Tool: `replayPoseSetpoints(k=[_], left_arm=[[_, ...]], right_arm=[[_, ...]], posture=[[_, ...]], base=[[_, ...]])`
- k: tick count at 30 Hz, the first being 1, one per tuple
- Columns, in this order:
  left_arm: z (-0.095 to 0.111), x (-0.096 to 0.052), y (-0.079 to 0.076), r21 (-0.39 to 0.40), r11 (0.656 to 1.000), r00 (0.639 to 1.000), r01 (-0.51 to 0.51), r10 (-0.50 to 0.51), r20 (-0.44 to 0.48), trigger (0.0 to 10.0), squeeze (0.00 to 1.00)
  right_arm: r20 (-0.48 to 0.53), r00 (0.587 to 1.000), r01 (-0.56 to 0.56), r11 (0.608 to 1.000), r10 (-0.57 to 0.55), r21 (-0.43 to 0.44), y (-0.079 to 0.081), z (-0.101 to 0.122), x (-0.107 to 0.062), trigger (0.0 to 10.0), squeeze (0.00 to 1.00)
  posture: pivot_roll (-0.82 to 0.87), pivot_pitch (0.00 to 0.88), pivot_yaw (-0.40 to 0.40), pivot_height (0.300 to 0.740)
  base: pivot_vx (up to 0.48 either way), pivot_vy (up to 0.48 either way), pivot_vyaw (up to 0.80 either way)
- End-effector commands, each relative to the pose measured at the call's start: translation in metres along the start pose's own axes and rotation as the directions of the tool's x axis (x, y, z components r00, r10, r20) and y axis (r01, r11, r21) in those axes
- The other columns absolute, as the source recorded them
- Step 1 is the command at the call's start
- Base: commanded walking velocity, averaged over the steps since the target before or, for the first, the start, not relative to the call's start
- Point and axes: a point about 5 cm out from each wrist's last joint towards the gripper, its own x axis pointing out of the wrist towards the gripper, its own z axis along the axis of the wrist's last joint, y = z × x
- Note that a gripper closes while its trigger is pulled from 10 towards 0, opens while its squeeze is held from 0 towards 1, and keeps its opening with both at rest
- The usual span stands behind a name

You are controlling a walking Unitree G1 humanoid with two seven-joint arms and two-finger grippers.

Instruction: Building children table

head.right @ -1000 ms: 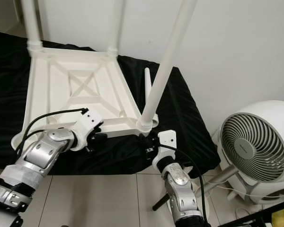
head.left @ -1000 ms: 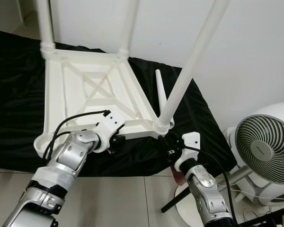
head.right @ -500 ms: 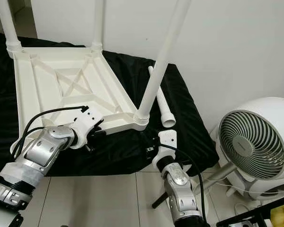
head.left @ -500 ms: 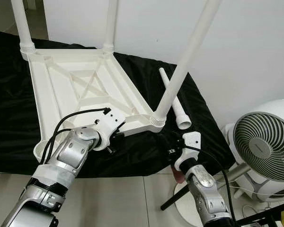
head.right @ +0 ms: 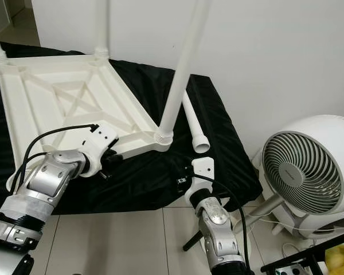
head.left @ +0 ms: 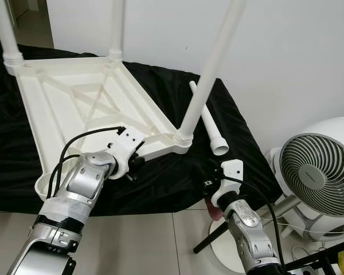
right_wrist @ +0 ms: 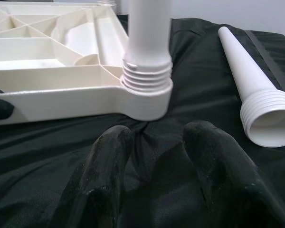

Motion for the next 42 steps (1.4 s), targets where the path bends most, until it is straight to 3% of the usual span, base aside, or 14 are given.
replayPoseSetpoints(k=[1,6,14,16,17,22,23,24,25,26,27,35,36,42], left_arm=[[0.0,-0.01,0.034,0.039,0.901,0.901,-0.432,0.433,-0.022,0.0,0.0],[-0.002,-0.01,0.038,0.043,0.886,0.886,-0.462,0.463,-0.027,0.0,0.0],[-0.012,-0.015,0.059,-0.014,0.821,0.82,-0.571,0.57,-0.053,0.0,0.0],[0.001,-0.013,0.053,-0.087,0.857,0.858,-0.508,0.512,0.037,0.0,0.0],[0.009,-0.01,0.043,-0.12,0.893,0.89,-0.434,0.446,0.094,4.8,0.0],[0.015,-0.007,0.036,-0.135,0.915,0.908,-0.38,0.397,0.132,4.8,0.0],[0.023,-0.005,0.024,-0.125,0.944,0.926,-0.306,0.326,0.189,10.0,0.0],[0.03,-0.002,0.004,-0.091,0.976,0.946,-0.196,0.213,0.244,10.0,0.0],[0.03,-0.002,0.004,-0.091,0.976,0.946,-0.196,0.213,0.244,10.0,0.0],[0.034,0.0,-0.008,-0.077,0.988,0.949,-0.131,0.147,0.278,10.0,0.12],[0.037,0.001,-0.017,-0.078,0.994,0.948,-0.072,0.092,0.303,10.0,1.0],[0.051,-0.002,-0.029,-0.006,1.0,0.92,0.002,0.0,0.391,10.0,1.0],[0.054,-0.004,-0.035,0.024,0.999,0.907,0.039,-0.046,0.419,10.0,0.0],[0.061,-0.009,-0.044,0.037,0.992,0.869,0.122,-0.125,0.479,10.0,0.0]], right_arm=[[-0.003,1.0,0.012,1.0,-0.012,-0.009,-0.005,-0.001,-0.001,10.0,0.0],[-0.002,1.0,0.013,1.0,-0.013,-0.011,-0.005,-0.001,-0.001,10.0,0.0],[0.001,1.0,0.019,1.0,-0.019,-0.013,-0.007,0.0,-0.001,10.0,0.0],[0.002,1.0,0.021,1.0,-0.021,-0.015,-0.007,0.0,-0.001,10.0,0.0],[0.001,1.0,0.021,1.0,-0.021,-0.016,-0.007,0.0,-0.001,10.0,0.0],[0.001,1.0,0.021,1.0,-0.021,-0.016,-0.007,0.0,-0.001,10.0,0.0],[0.001,1.0,0.019,1.0,-0.019,-0.017,-0.007,0.0,-0.001,10.0,0.0],[0.001,1.0,0.015,1.0,-0.015,-0.018,-0.007,0.0,-0.001,10.0,0.0],[0.001,1.0,0.015,1.0,-0.015,-0.018,-0.007,0.0,-0.001,10.0,0.0],[0.001,1.0,0.012,1.0,-0.012,-0.02,-0.006,0.001,-0.001,10.0,0.0],[0.002,1.0,0.01,1.0,-0.01,-0.022,-0.006,0.001,0.0,10.0,0.0],[0.01,1.0,0.015,1.0,-0.015,-0.018,-0.006,0.002,0.0,10.0,0.0],[0.016,1.0,0.018,1.0,-0.018,-0.017,-0.006,0.003,0.0,10.0,0.0],[0.035,0.999,0.028,1.0,-0.028,-0.01,-0.006,0.005,0.001,10.0,0.0]], posture=[[0.11,0.02,-0.17,0.74],[0.11,0.02,-0.171,0.74],[0.1,0.018,-0.165,0.74],[0.1,0.018,-0.167,0.74],[0.1,0.018,-0.17,0.74],[0.1,0.018,-0.171,0.74],[0.11,0.017,-0.172,0.74],[0.11,0.019,-0.172,0.74],[0.11,0.019,-0.172,0.74],[0.11,0.019,-0.171,0.74],[0.1,0.018,-0.169,0.74],[0.1,0.021,-0.165,0.74],[0.11,0.022,-0.165,0.74],[0.1,0.02,-0.162,0.74]], base=[[0.0,0.0,0.0],[0.0,0.0,0.0],[0.0,0.0,0.0],[0.0,0.0,0.0],[0.0,0.0,0.0],[0.0,0.0,0.0],[0.0,0.0,0.0],[0.0,0.0,0.0],[0.0,0.0,0.0],[0.0,0.0,0.0],[0.0,0.0,0.0],[0.0,0.0,0.0],[0.0,0.0,0.0],[0.0,0.0,0.0]])
